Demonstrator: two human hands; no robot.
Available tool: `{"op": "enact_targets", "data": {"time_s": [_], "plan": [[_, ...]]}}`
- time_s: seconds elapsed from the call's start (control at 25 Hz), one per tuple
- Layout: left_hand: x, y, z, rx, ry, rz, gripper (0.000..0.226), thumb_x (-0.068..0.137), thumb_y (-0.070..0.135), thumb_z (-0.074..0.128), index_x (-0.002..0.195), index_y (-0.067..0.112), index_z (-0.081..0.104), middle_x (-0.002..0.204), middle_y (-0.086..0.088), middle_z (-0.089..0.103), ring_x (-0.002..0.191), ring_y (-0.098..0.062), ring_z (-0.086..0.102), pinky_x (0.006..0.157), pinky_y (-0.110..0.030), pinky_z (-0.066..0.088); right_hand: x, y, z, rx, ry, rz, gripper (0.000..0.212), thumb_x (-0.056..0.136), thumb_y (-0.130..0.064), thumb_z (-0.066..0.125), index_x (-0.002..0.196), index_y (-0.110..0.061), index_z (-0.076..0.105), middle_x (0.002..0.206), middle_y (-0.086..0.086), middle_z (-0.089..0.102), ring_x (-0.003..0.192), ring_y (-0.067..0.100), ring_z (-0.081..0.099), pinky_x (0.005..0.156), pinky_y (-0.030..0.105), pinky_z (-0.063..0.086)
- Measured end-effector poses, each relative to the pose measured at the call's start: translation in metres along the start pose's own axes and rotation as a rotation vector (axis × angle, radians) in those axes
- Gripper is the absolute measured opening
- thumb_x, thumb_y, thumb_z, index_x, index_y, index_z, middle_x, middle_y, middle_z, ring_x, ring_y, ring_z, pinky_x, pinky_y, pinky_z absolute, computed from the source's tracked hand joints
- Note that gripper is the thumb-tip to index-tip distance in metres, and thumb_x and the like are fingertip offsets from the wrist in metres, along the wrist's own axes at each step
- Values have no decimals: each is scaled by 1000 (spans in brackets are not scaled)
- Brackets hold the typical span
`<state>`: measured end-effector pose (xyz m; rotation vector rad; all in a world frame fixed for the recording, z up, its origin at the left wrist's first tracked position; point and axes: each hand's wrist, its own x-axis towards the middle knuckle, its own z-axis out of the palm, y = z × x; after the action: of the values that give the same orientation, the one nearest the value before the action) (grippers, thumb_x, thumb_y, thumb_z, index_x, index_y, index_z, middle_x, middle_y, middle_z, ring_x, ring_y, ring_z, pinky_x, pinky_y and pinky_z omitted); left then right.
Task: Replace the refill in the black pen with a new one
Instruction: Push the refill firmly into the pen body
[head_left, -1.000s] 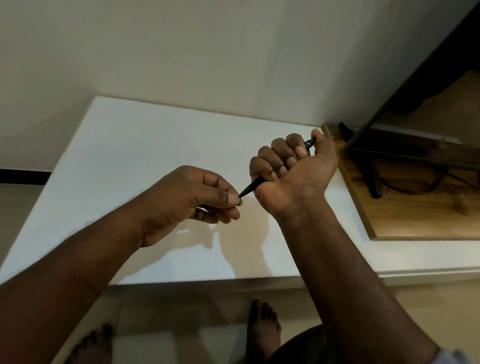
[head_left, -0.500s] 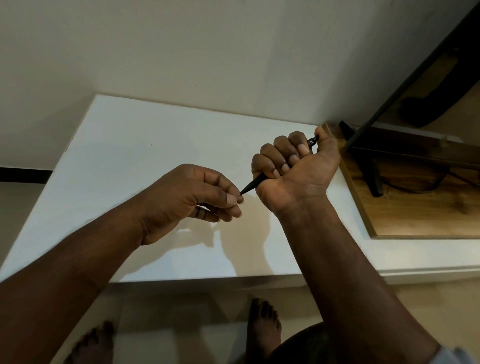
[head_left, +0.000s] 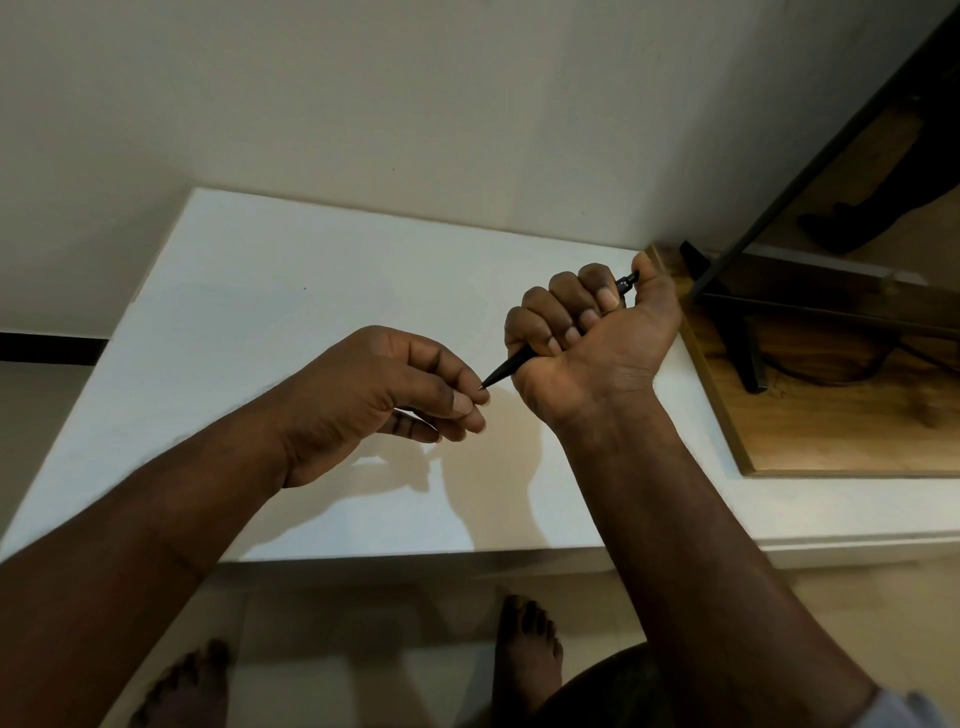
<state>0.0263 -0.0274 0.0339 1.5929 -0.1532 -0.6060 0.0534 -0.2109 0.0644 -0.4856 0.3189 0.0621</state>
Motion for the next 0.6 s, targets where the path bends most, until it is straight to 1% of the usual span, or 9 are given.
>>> {"op": "enact_targets", "data": {"time_s": [0.12,0.32,0.48,0.6], "plan": [[1,-1,-1,-13,-4,4,17,77,21,72,91,19,83,94,-11,82,85,-22,78,77,-32,57,1,-1,0,-13,-3,-1,47,95,-42,46,55,-20,34,51,-6,22,39,11,17,42,22,15],[1,-1,-2,-17,-14,3,18,78,21,72,92,18,82,95,-11,82,86,-21,77,77,-31,56,0,-1,1,-19,3,-1,51,95,-48,48,55,-20,34,52,-6,21,40,12,16,43,23,14],[1,-1,-2,-23,-12,-3,18,78,20,72,92,18,82,95,-11,82,86,-21,77,78,-31,57,1,-2,1,-27,4,-9,46,93,-42,47,55,-20,34,52,-6,21,40,12,16,44,23,13],[1,-1,-2,-25,-13,-4,18,78,20,72,92,18,82,95,-11,82,86,-21,77,78,-31,56,0,-1,2,-19,-3,-11,49,95,-47,48,56,-20,34,52,-6,21,40,12,16,44,23,14]]}}
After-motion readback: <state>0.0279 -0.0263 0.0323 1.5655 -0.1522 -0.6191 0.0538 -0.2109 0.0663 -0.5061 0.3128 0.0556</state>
